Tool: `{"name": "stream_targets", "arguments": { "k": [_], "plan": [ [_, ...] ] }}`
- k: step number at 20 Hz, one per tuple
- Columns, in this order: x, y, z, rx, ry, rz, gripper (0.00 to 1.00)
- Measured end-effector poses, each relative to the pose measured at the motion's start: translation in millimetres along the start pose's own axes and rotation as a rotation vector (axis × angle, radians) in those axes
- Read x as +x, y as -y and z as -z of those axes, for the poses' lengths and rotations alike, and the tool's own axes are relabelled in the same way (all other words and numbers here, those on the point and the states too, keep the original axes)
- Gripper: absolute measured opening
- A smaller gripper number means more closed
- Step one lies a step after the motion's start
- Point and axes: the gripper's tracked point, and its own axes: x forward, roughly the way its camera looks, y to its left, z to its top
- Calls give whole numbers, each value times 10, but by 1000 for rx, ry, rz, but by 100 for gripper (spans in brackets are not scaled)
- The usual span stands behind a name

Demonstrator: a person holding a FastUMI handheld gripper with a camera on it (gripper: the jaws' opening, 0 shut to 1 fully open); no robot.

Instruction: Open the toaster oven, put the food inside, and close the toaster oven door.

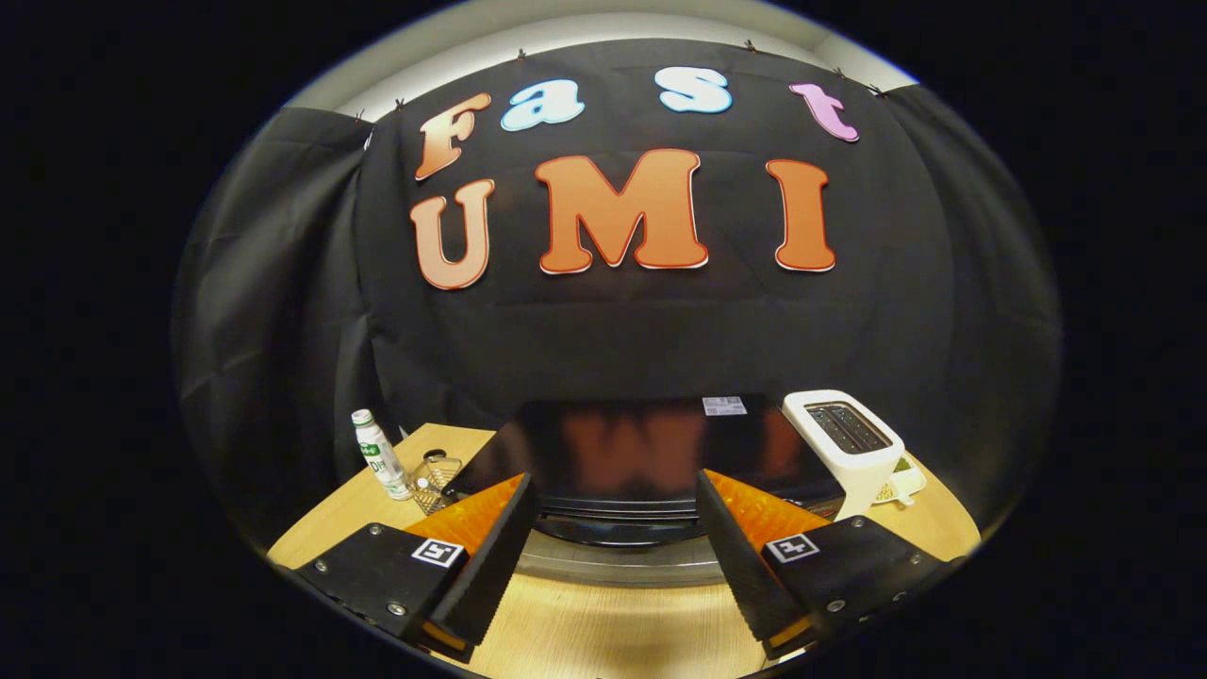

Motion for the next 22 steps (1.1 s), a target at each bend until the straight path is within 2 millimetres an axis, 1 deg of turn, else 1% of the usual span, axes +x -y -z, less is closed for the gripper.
{"name": "stream_targets", "arguments": {
  "k": [4, 6, 7, 9, 11, 14, 17, 21, 22],
  "plan": [
    [209, 54, 228, -24, -40, 36, 100],
    [286, 81, 273, -19, -41, 47, 100],
    [293, 103, 305, -17, -48, 57, 100],
    [312, 86, 294, -23, -31, 62, 100],
    [276, 80, 291, -13, -5, 60, 100],
    [170, 51, 322, -16, 27, 39, 97],
    [-32, 17, 434, -43, 32, 22, 90],
    [-366, -79, 725, -59, -40, -45, 89],
    [-440, -132, 839, -52, -76, -79, 89]
  ]
}}
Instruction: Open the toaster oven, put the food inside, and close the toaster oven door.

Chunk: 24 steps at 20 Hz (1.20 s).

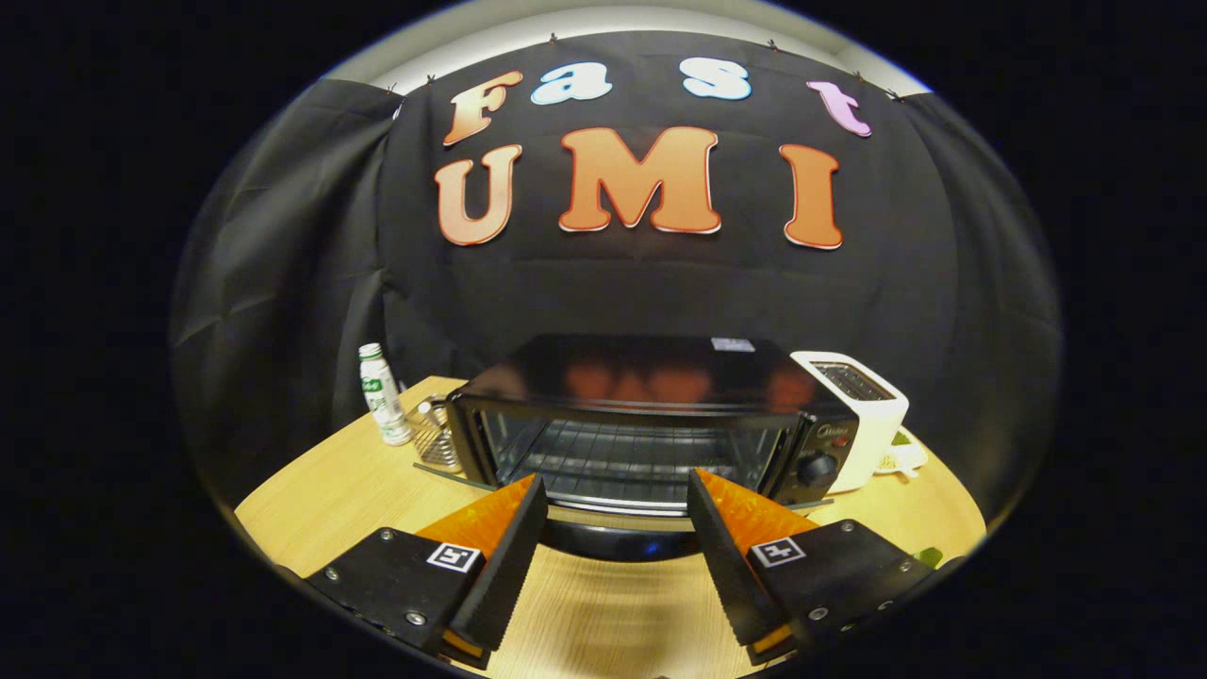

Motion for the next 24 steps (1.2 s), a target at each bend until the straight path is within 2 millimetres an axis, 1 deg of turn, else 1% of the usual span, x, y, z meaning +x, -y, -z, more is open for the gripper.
{"name": "stream_targets", "arguments": {
  "k": [2, 4, 6, 7, 8, 9, 10, 12, 14, 17, 19, 20, 22, 23, 24],
  "plan": [
    [-91, -83, 240, 21, -76, -58, 89],
    [-136, -109, 319, 43, -90, -97, 89],
    [-144, -115, 443, 75, -109, -117, 89],
    [-150, -142, 550, 104, -142, -129, 89],
    [-158, -158, 715, 116, -199, -139, 89],
    [-191, -179, 833, 123, -232, -145, 89],
    [-182, -191, 908, 127, -245, -148, 89],
    [-197, -154, 990, 137, -252, -151, 87],
    [-177, -158, 1069, 152, -265, -155, 86],
    [-176, -182, 1244, 223, -337, -178, 86],
    [-170, -175, 1267, 274, -353, -197, 85],
    [-178, -175, 1221, 289, -345, -204, 85],
    [-263, -169, 1148, 327, -352, -228, 85],
    [-339, -190, 1102, 343, -356, -246, 85],
    [-411, -176, 1013, 346, -342, -264, 85]
  ]
}}
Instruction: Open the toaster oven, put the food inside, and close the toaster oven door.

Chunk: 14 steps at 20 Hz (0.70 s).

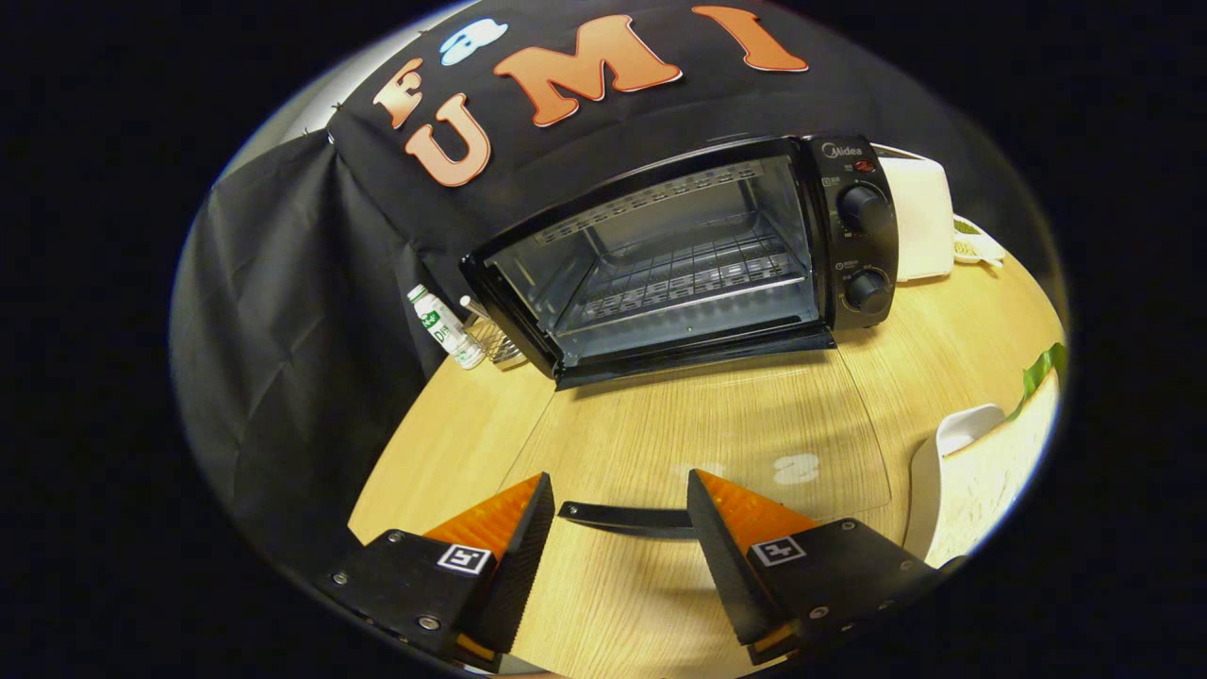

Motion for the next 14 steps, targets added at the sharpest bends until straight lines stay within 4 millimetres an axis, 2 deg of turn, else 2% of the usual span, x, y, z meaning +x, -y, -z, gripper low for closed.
{"name": "stream_targets", "arguments": {
  "k": [3, 4, 8, 12, 14],
  "plan": [
    [-375, -21, -219, -87, 64, 4, 88],
    [-509, -6, -268, -124, 77, 16, 91],
    [-968, 131, -488, -204, 101, 71, 99],
    [-1375, 360, -754, -219, 129, 132, 99],
    [-1560, 557, -866, -222, 147, 178, 99]
  ]
}}
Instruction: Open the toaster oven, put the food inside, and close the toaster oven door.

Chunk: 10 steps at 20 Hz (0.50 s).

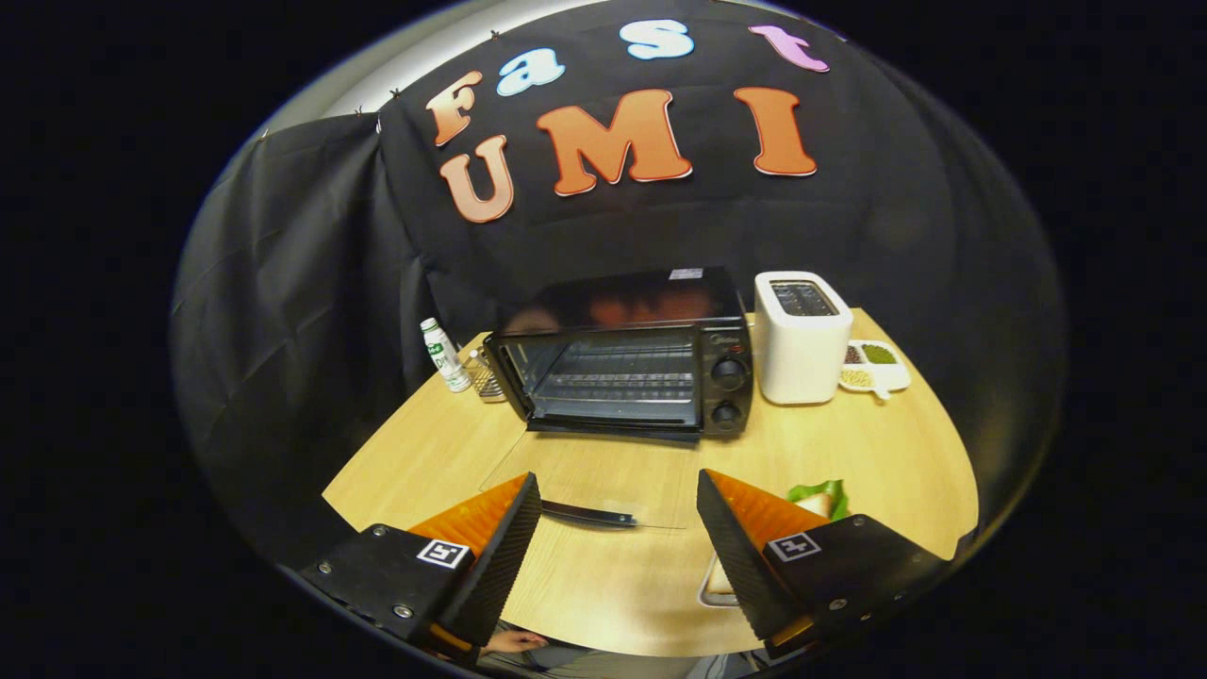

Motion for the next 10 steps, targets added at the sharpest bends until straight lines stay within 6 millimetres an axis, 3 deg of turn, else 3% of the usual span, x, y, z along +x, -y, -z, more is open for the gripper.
{"name": "stream_targets", "arguments": {
  "k": [4, 10],
  "plan": [
    [-157, 423, -28, 20, 6, 64, 99],
    [-114, 796, 304, 75, -83, 73, 99]
  ]
}}
